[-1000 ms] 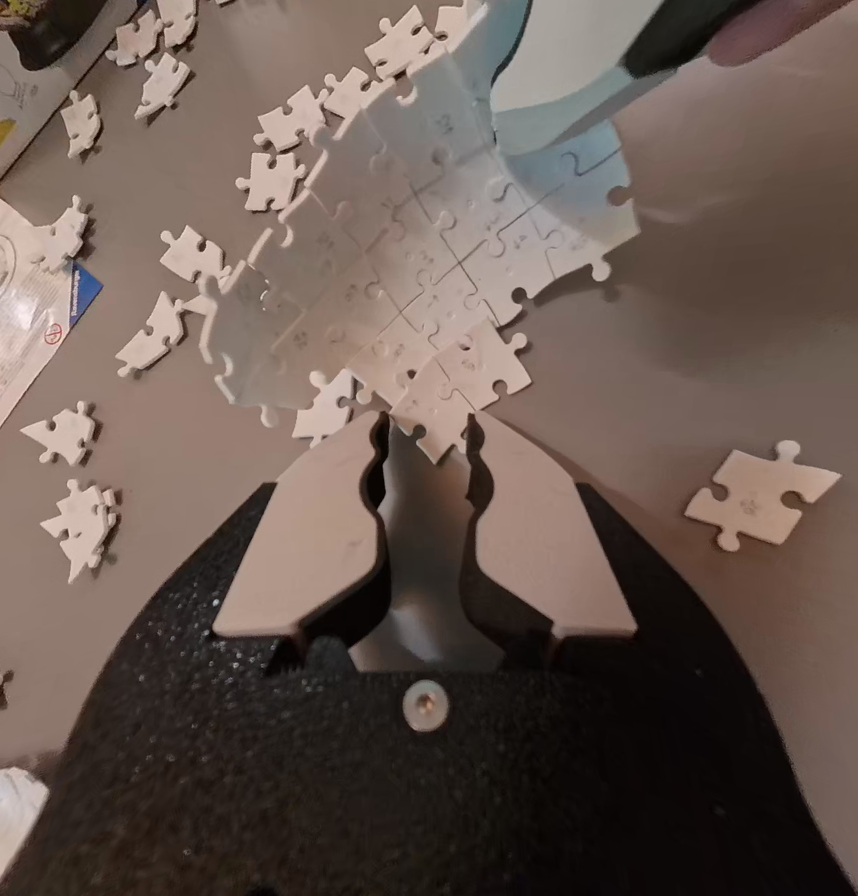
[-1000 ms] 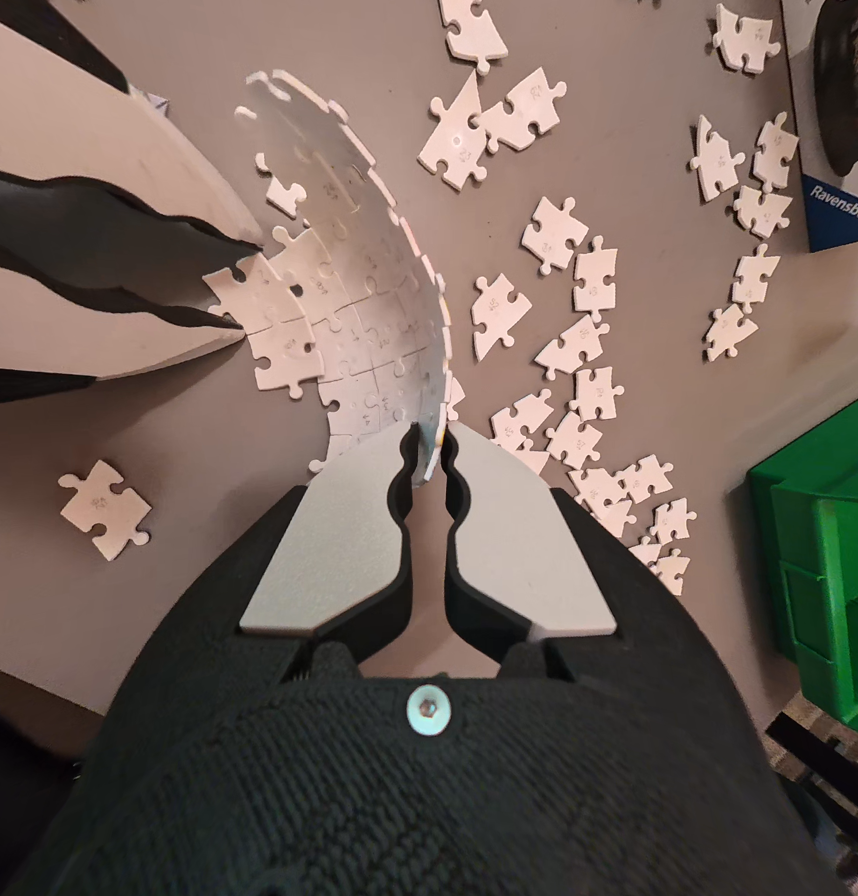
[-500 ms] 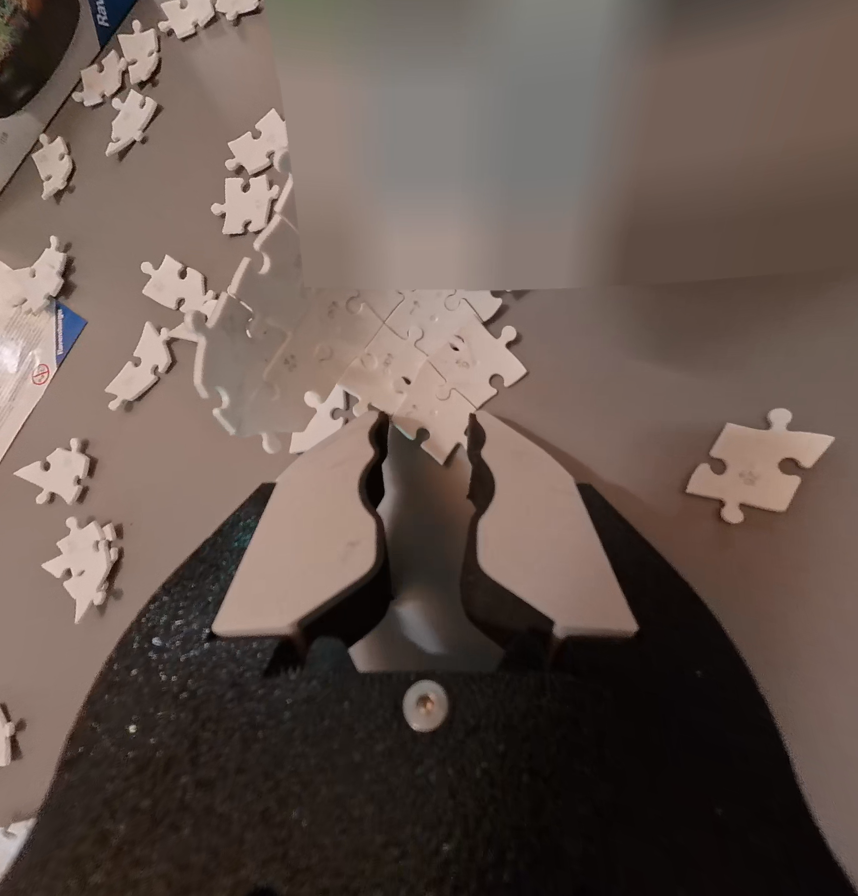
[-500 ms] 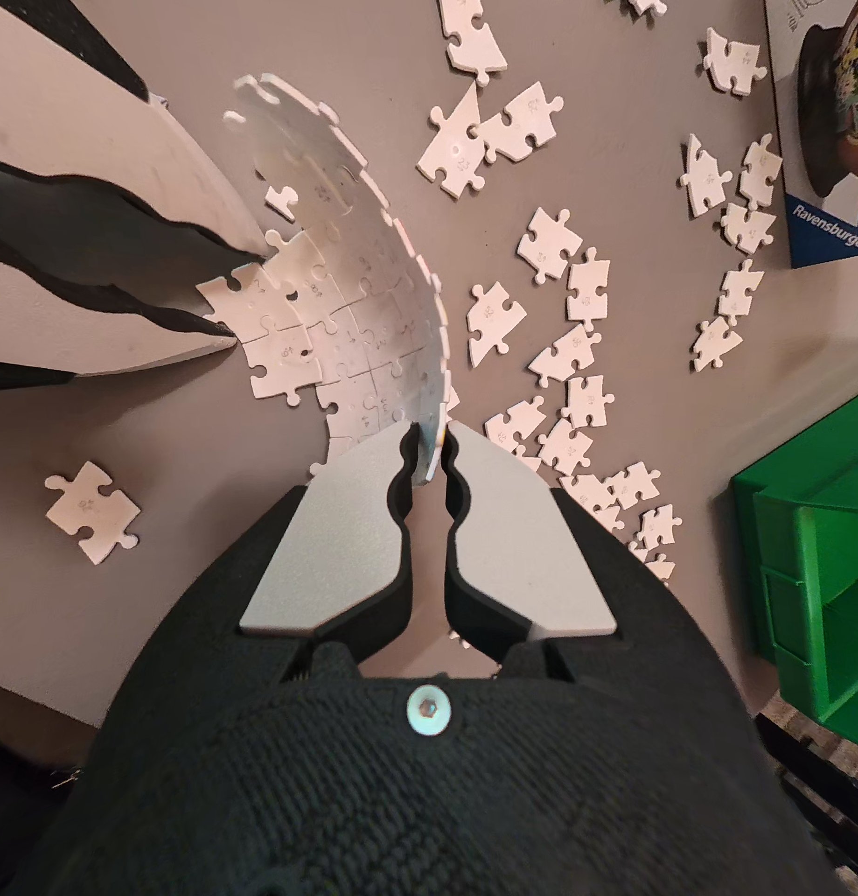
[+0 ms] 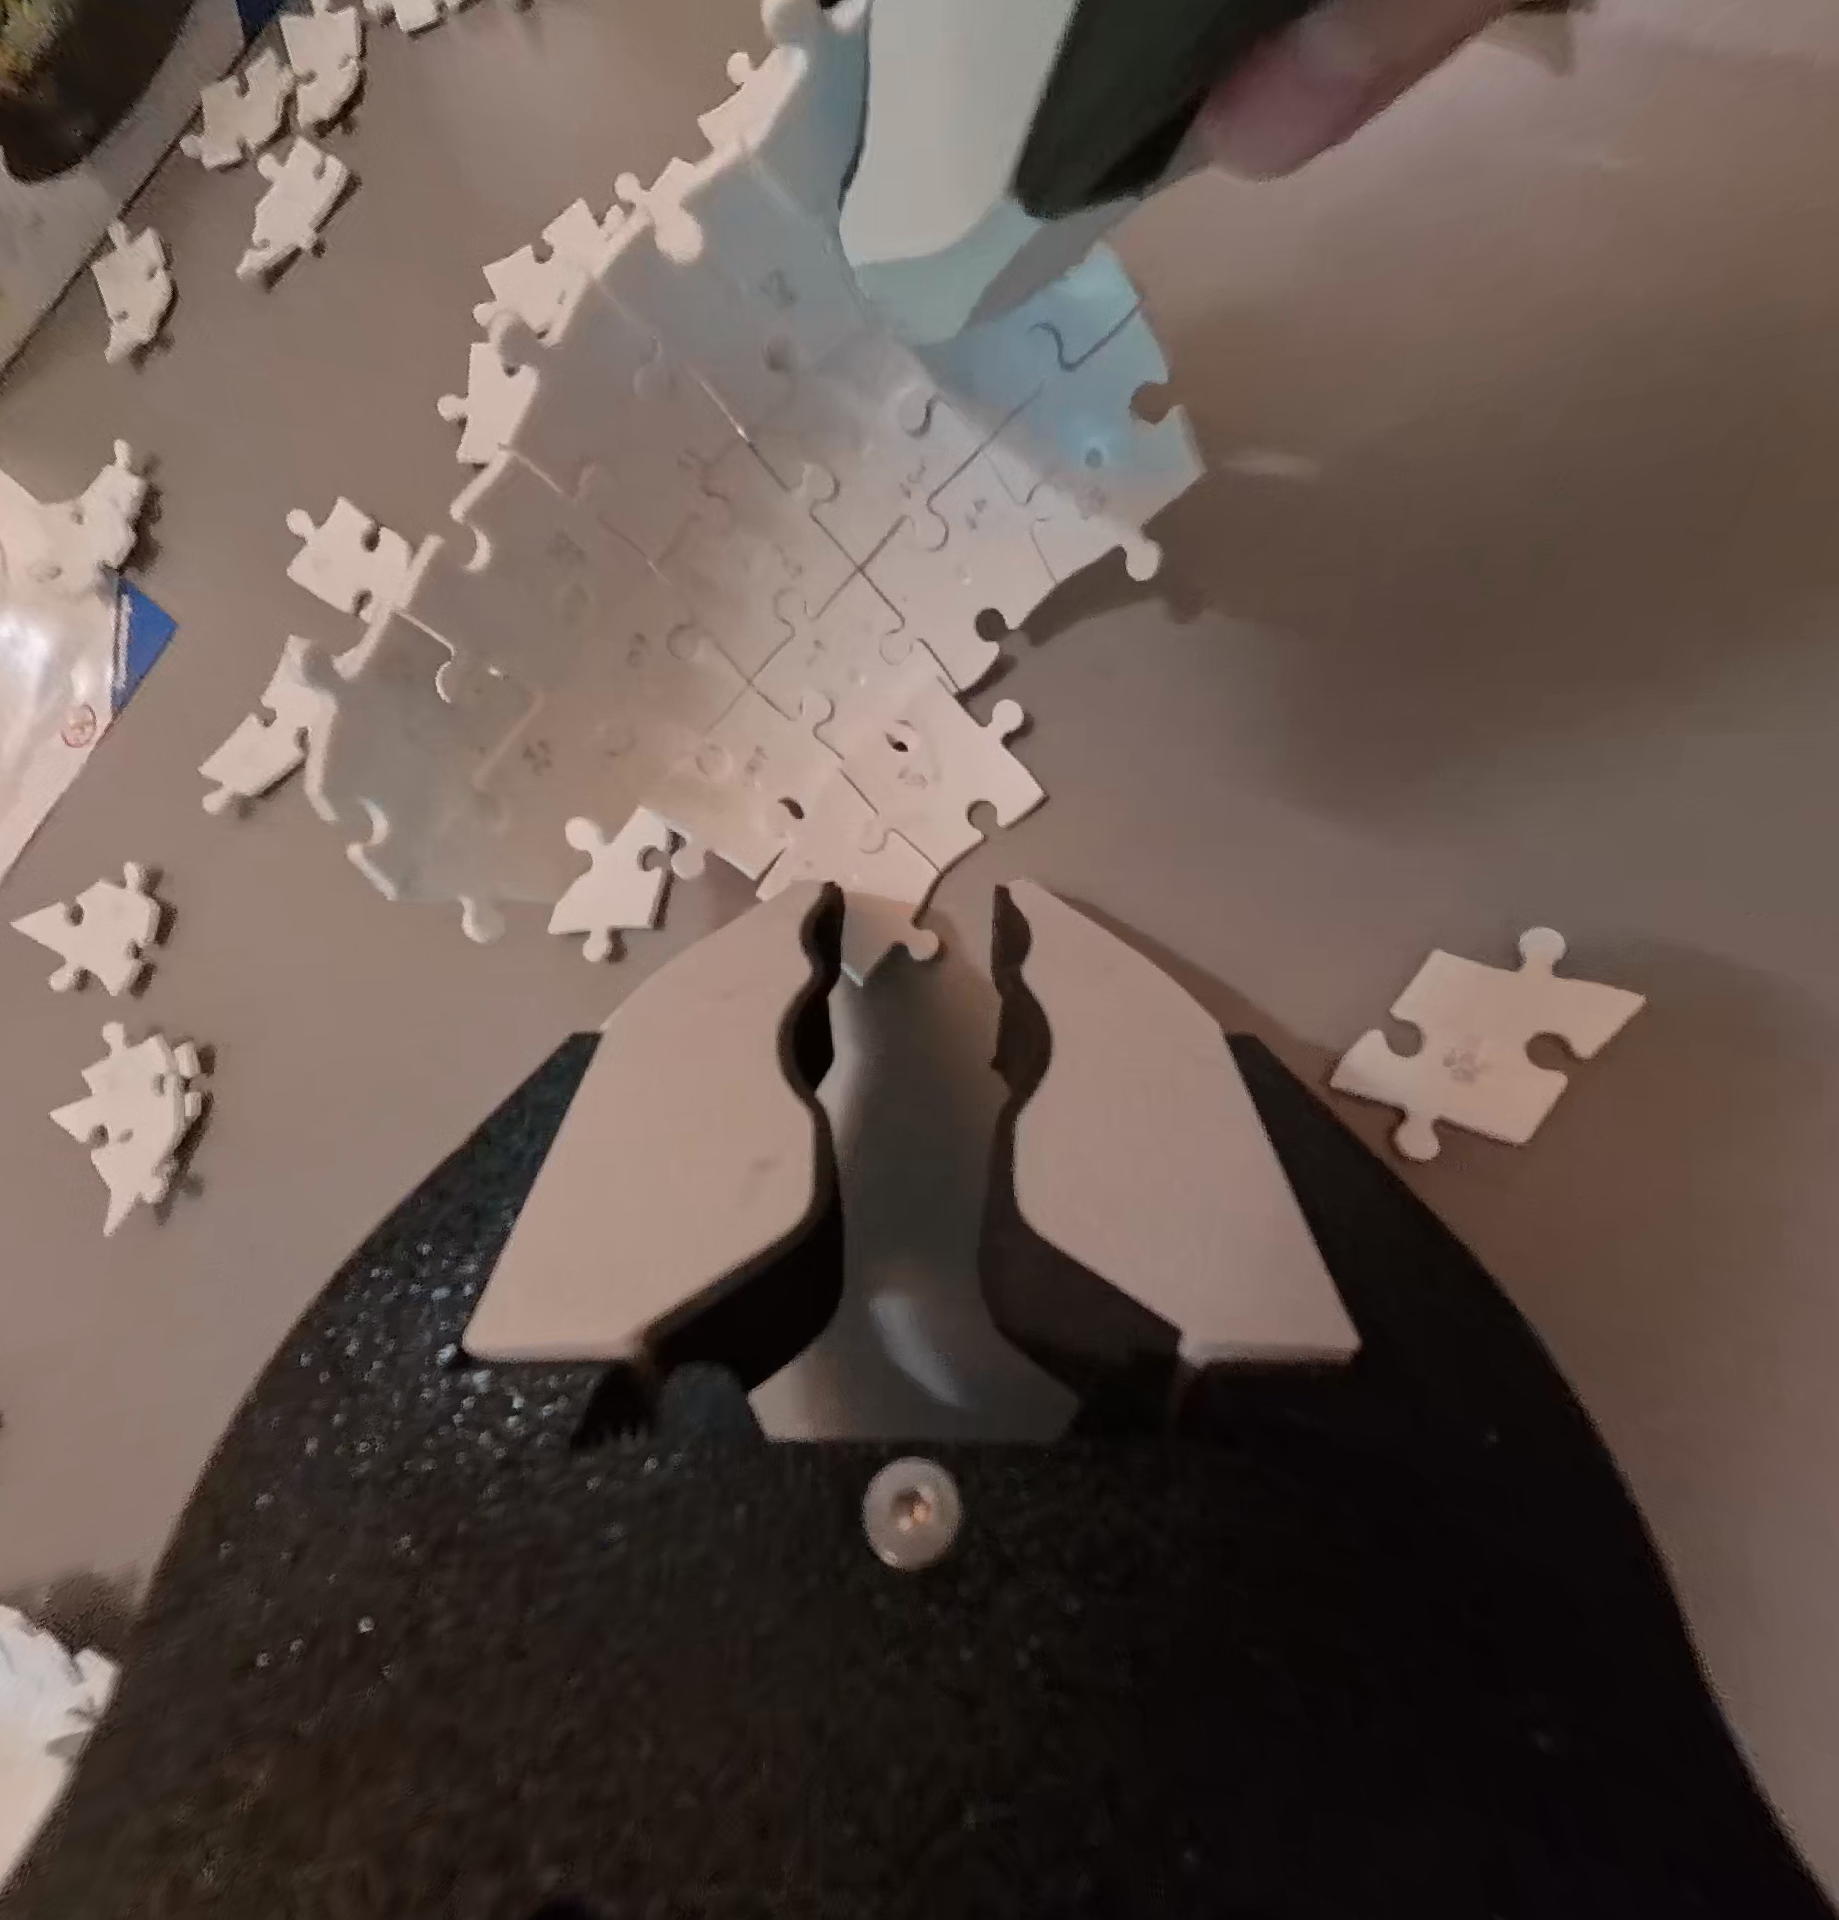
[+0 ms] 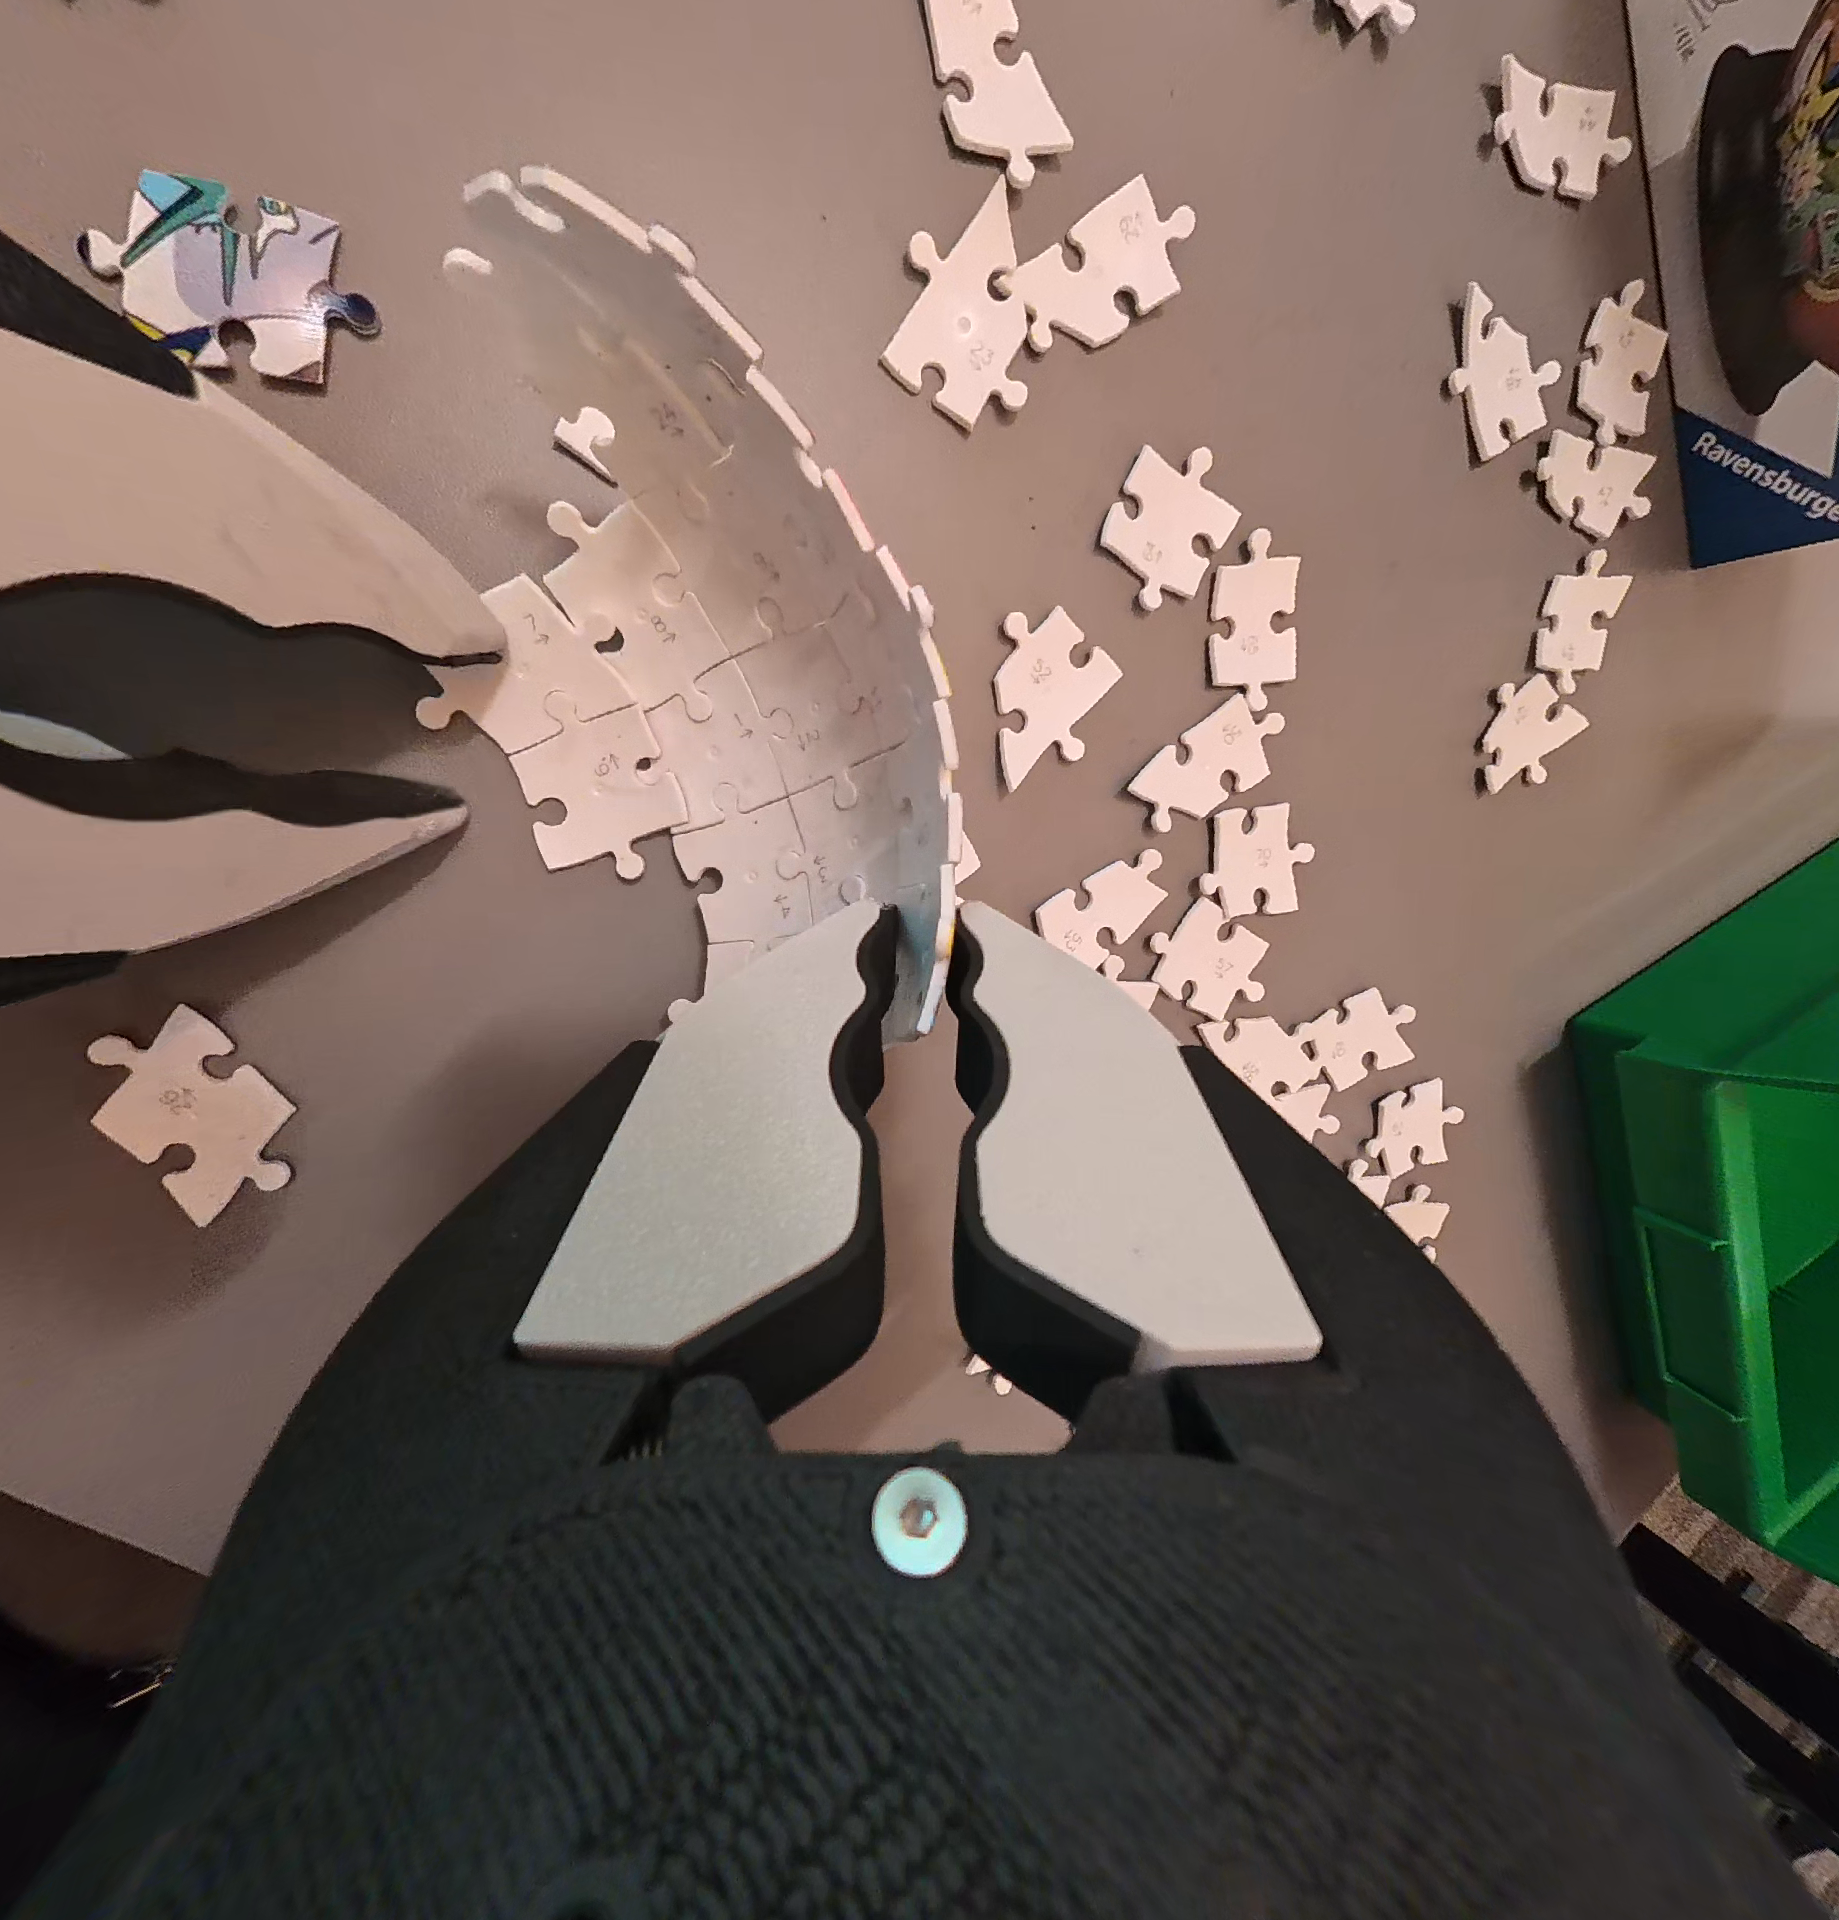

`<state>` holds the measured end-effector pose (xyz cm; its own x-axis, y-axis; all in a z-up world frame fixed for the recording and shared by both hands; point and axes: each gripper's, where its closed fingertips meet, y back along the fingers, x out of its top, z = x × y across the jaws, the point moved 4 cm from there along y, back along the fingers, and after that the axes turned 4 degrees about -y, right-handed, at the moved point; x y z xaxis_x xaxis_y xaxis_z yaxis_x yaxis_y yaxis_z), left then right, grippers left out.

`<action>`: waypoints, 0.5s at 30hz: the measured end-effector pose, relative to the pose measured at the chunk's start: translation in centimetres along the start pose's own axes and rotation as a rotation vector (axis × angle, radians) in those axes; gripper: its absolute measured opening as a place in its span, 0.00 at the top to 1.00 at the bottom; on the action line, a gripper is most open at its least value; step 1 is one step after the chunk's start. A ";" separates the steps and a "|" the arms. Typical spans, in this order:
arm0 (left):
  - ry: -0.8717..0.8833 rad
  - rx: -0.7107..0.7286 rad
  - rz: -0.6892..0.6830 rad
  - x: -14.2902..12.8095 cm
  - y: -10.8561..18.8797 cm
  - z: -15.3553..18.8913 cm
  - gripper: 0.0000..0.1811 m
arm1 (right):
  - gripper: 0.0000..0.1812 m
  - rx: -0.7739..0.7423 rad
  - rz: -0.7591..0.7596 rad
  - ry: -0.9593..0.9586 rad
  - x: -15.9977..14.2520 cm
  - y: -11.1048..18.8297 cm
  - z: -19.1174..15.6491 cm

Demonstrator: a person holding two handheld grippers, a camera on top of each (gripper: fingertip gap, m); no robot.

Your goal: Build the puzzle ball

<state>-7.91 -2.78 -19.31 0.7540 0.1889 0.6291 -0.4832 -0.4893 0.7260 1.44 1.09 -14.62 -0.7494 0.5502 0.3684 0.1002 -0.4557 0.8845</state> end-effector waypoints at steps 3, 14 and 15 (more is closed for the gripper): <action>0.037 -0.012 0.001 0.0 -0.2 -0.4 0.84 | 0.95 0.005 0.000 0.001 0.0 0.0 0.0; 0.020 -0.005 0.000 0.1 -0.3 -0.7 0.85 | 0.95 0.005 0.002 0.001 0.0 -0.1 0.1; 0.025 -0.001 0.000 0.2 -0.3 -0.7 0.85 | 0.95 0.006 0.002 0.001 0.0 -0.1 0.1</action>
<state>-7.94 -1.99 -19.22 0.7429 0.2102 0.6355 -0.4831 -0.4887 0.7265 1.49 1.13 -14.67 -0.7500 0.5484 0.3699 0.1054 -0.4530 0.8853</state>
